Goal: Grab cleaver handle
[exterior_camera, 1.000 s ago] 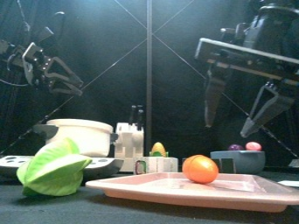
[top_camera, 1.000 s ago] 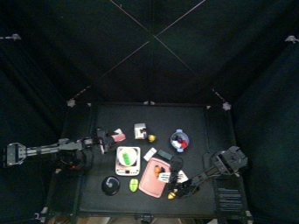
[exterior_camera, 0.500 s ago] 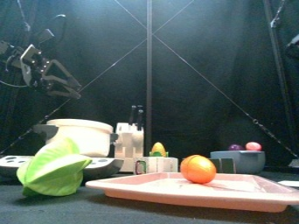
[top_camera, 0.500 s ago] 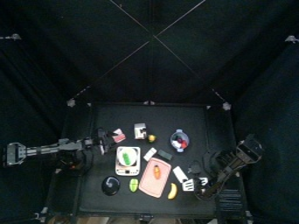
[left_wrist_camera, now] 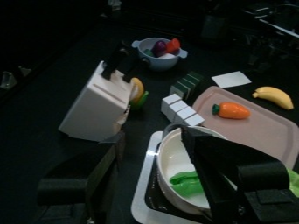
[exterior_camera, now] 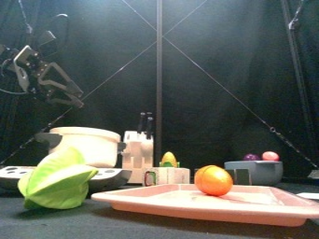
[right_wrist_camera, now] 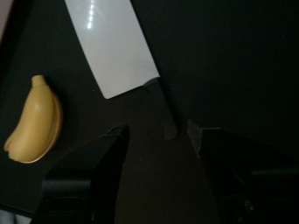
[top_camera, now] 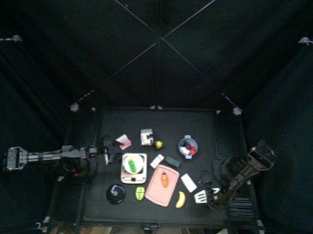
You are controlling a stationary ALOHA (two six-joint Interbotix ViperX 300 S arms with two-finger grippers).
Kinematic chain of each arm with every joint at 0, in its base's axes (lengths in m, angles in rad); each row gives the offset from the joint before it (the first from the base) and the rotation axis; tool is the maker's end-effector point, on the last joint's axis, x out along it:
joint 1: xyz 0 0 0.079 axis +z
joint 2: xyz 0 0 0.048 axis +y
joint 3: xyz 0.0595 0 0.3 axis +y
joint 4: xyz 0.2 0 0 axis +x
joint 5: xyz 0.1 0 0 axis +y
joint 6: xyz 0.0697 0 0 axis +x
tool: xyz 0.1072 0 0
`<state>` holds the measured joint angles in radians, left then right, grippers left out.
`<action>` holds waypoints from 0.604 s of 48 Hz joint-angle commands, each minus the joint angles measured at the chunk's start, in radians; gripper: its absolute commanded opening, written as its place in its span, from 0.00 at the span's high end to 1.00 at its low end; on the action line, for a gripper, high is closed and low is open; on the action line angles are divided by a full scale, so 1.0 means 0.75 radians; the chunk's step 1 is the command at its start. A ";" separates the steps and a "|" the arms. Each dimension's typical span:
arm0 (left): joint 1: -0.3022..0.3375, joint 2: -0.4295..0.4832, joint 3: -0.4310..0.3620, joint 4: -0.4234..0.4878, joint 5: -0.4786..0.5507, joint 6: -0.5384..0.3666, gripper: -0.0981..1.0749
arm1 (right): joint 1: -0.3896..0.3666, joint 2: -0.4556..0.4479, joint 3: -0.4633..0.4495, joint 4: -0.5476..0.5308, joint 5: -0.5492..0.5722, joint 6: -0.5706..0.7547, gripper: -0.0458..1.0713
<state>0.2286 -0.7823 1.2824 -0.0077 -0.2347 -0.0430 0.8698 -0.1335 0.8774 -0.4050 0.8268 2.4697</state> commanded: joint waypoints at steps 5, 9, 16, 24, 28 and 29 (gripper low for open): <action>-0.061 0.002 -0.016 0.016 -0.006 0.002 0.15 | 0.010 0.012 0.022 -0.006 -0.018 0.002 0.16; -0.072 0.002 -0.016 0.033 -0.004 0.002 0.15 | 0.004 0.029 0.033 -0.008 -0.031 0.002 0.17; -0.070 0.002 -0.016 0.037 -0.006 0.002 0.15 | 0.002 0.061 0.037 -0.008 -0.049 0.002 0.21; -0.070 0.002 -0.016 0.037 -0.006 0.002 0.15 | 0.002 0.088 0.027 -0.008 -0.059 0.002 0.34; -0.070 0.002 -0.018 0.037 -0.006 0.000 0.15 | 0.000 0.092 0.027 -0.008 -0.059 0.002 0.41; -0.072 0.002 -0.018 0.039 -0.006 0.000 0.15 | 0.000 0.094 0.027 -0.010 -0.059 0.002 0.43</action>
<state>0.1779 -0.7823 1.2824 0.0199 -0.2332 -0.0430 0.8744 -0.0675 0.9035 -0.4096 0.7961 2.4697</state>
